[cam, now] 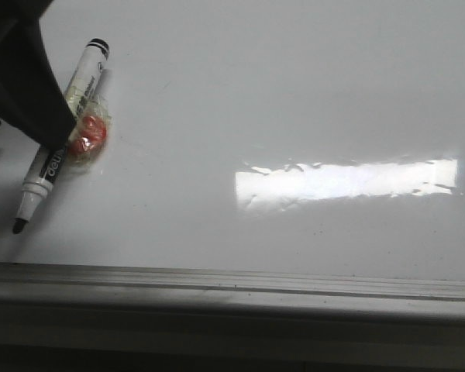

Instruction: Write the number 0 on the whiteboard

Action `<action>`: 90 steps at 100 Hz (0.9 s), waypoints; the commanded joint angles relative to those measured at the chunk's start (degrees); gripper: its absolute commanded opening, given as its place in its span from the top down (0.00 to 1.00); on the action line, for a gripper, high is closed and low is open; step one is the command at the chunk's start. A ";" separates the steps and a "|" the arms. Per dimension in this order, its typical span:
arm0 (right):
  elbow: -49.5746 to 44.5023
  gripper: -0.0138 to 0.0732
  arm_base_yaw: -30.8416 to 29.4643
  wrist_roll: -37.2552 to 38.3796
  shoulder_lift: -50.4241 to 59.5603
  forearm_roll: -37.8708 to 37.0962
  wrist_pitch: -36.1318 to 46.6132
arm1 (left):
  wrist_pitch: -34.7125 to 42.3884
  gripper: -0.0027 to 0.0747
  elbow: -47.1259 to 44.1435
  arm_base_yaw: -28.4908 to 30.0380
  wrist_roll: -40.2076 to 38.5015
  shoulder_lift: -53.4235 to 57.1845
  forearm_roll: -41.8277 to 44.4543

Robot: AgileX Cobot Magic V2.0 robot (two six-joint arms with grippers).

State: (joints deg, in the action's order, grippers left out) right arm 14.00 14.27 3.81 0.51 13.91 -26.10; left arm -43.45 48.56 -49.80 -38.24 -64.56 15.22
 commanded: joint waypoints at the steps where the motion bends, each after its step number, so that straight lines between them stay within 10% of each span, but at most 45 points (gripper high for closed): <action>1: 2.01 0.50 -0.27 -0.83 -1.41 -0.18 4.18 | 3.34 0.42 1.36 0.20 -0.58 -0.89 0.07; 37: 2.01 0.50 -0.27 -0.83 -1.41 -0.18 4.14 | 3.12 0.43 1.36 0.20 -0.58 -8.09 0.17; 71: 2.01 0.50 -0.27 -0.83 -1.41 -0.18 3.90 | 2.37 0.99 1.36 0.20 3.36 -9.29 1.91; 90: 2.01 0.50 -0.27 -0.83 -1.41 -0.07 3.78 | 2.37 0.99 1.36 -0.32 8.34 -8.75 1.15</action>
State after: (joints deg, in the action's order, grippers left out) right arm 14.00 14.27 3.81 0.51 13.91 -26.22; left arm -43.72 49.64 -49.90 -32.63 -72.81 14.21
